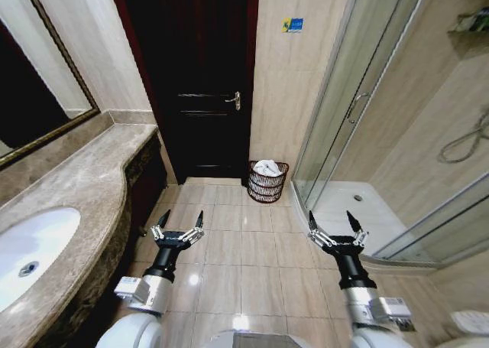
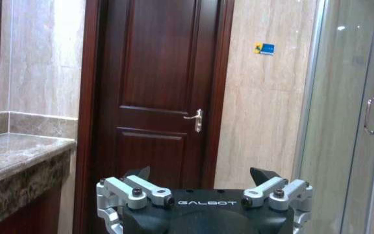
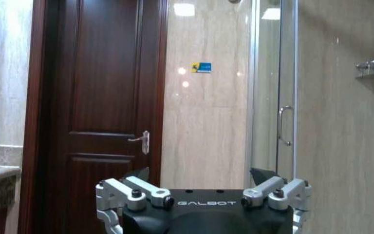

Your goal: Discard the used towel into the hamper.

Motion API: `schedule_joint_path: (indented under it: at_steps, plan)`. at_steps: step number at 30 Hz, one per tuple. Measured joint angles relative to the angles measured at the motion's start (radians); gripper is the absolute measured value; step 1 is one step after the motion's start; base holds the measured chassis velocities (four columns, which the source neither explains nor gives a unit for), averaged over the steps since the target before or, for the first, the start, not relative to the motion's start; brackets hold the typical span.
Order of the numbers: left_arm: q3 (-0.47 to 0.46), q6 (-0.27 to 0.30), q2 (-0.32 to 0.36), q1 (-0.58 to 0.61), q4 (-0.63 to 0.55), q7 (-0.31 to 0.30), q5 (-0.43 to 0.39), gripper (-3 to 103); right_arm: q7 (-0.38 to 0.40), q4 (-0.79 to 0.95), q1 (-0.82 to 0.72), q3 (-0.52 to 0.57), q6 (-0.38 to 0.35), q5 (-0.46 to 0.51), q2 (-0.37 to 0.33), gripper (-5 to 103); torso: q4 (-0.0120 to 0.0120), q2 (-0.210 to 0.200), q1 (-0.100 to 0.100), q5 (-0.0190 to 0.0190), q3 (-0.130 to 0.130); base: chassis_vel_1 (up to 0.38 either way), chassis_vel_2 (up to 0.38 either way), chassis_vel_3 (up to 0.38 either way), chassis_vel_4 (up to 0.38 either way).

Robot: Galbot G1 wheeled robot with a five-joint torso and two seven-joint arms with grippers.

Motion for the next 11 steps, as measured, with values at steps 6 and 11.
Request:
schedule_joint_path:
  at_steps: [6, 11]
  plan:
    - [0.000, 0.000, 0.000, 0.000, 0.000, 0.000, 0.000, 100, 0.000, 0.000, 0.000, 0.000, 0.000, 0.000, 0.000, 100, 0.0000, 0.000, 0.000, 0.0000, 0.000, 0.000, 0.000, 0.000, 0.000]
    - [0.000, 0.000, 0.000, 0.000, 0.000, 0.000, 0.000, 100, 0.000, 0.000, 0.000, 0.000, 0.000, 0.000, 0.000, 100, 0.0000, 0.000, 0.000, 0.0000, 0.000, 0.000, 0.000, 0.000, 0.000]
